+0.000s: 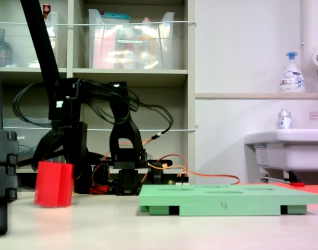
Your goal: Put the cross columnar block into the corresponding hole
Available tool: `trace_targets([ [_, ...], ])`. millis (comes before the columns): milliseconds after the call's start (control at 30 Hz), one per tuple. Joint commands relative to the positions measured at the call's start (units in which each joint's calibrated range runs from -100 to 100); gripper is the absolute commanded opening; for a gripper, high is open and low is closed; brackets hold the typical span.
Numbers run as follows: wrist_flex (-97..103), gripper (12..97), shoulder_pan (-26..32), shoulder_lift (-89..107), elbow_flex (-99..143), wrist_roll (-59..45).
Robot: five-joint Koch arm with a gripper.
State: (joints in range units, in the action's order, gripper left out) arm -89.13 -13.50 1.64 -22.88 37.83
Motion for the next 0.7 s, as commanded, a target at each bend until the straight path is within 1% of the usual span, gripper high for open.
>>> trace_targets([
  [0,-2.01,37.0,-0.44,0.03,-0.85,-0.34],
  [133,-4.22,33.5,-0.49,-0.11,0.85,-0.29],
  [333,-9.71,33.5,-0.29,2.55,1.15,-0.2],
  [500,-10.87,33.5,0.78,11.63,1.15,1.76],
  [667,-10.87,33.5,3.08,20.57,1.05,2.98],
])
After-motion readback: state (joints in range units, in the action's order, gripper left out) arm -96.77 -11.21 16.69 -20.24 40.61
